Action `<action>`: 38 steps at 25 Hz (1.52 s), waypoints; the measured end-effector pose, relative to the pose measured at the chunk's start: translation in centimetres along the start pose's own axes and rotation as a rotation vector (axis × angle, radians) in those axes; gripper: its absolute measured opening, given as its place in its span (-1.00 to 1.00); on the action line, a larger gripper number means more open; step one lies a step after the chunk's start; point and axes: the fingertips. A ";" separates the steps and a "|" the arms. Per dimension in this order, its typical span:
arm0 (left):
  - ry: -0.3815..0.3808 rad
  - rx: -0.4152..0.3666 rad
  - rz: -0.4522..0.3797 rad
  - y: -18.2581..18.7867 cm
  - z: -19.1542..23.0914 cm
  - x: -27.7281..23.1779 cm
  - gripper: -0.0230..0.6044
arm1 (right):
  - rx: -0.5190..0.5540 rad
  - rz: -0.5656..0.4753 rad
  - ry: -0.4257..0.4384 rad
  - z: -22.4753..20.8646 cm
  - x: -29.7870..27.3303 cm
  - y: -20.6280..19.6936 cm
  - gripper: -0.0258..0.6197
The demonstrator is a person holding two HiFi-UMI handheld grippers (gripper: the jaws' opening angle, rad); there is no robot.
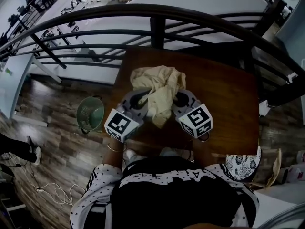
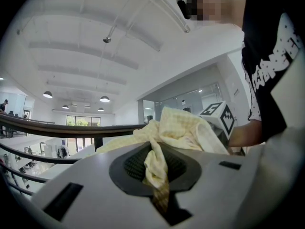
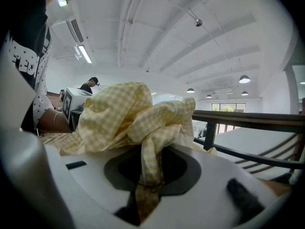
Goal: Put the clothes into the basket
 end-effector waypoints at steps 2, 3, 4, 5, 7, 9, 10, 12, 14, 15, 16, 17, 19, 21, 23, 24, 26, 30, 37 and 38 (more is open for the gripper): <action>0.013 -0.008 0.001 0.3 0.5 1.2 -0.78 | 0.002 -0.004 0.013 1.1 -0.8 0.3 -0.66; 0.020 -0.011 0.001 0.4 0.9 1.8 -0.78 | 0.005 -0.004 0.021 1.6 -1.3 0.5 -0.66; 0.027 -0.012 0.000 0.6 1.2 2.4 -0.78 | 0.010 -0.003 0.028 2.0 -1.8 0.7 -0.66; 0.034 -0.013 -0.003 0.7 1.6 3.1 -0.78 | 0.014 -0.003 0.035 2.5 -2.4 1.0 -0.66; 0.048 -0.013 -0.006 1.0 2.5 4.3 -0.78 | 0.020 -0.004 0.047 3.5 -3.5 1.4 -0.66; 0.064 -0.017 -0.007 1.3 3.5 5.5 -0.78 | 0.023 -0.006 0.060 4.4 -4.7 1.8 -0.66; 0.071 -0.018 -0.008 1.4 3.9 6.1 -0.78 | 0.023 -0.008 0.067 4.9 -5.3 2.0 -0.66; 0.089 -0.022 -0.010 1.9 4.9 7.7 -0.78 | 0.023 -0.010 0.082 6.1 -6.6 2.5 -0.66; 0.109 -0.029 -0.013 2.2 5.9 9.4 -0.78 | 0.028 -0.009 0.098 7.6 -8.0 3.0 -0.66; 0.119 -0.036 -0.014 2.2 6.3 10.4 -0.78 | 0.032 -0.009 0.106 8.3 -8.7 3.1 -0.66; 0.128 -0.042 -0.014 2.1 6.7 11.3 -0.78 | 0.036 -0.010 0.114 9.2 -9.3 3.1 -0.66; 0.137 -0.046 -0.016 2.0 7.0 12.3 -0.78 | 0.040 -0.012 0.122 10.0 -9.9 3.1 -0.66; 0.153 -0.049 -0.022 2.0 7.7 14.1 -0.78 | 0.047 -0.016 0.139 11.5 -11.2 3.0 -0.66; 0.170 -0.048 -0.028 2.0 8.6 15.8 -0.78 | 0.053 -0.017 0.154 12.9 -12.5 3.3 -0.66; 0.186 -0.047 -0.034 2.1 9.7 17.5 -0.78 | 0.058 -0.023 0.169 14.2 -13.8 3.7 -0.66; 0.194 -0.047 -0.036 2.1 10.2 18.3 -0.78 | 0.060 -0.027 0.176 14.8 -14.6 4.0 -0.66; 0.209 -0.048 -0.039 2.2 11.3 19.8 -0.78 | 0.064 -0.031 0.191 16.0 -16.0 4.2 -0.66; 0.245 -0.047 -0.044 2.4 13.1 22.5 -0.78 | 0.071 -0.033 0.228 18.1 -18.4 4.8 -0.66; 0.291 -0.056 -0.062 3.4 15.7 25.9 -0.78 | 0.079 -0.061 0.272 20.7 -21.7 6.2 -0.66; 0.298 -0.058 -0.061 3.5 15.8 26.0 -0.78 | 0.080 -0.064 0.280 20.8 -22.0 6.4 -0.66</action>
Point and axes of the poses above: the fingertips, and each gripper's own axes: x backward along the fingers, z to its left, y out of its top, and after that the axes turned 9 degrees about -z, right-handed
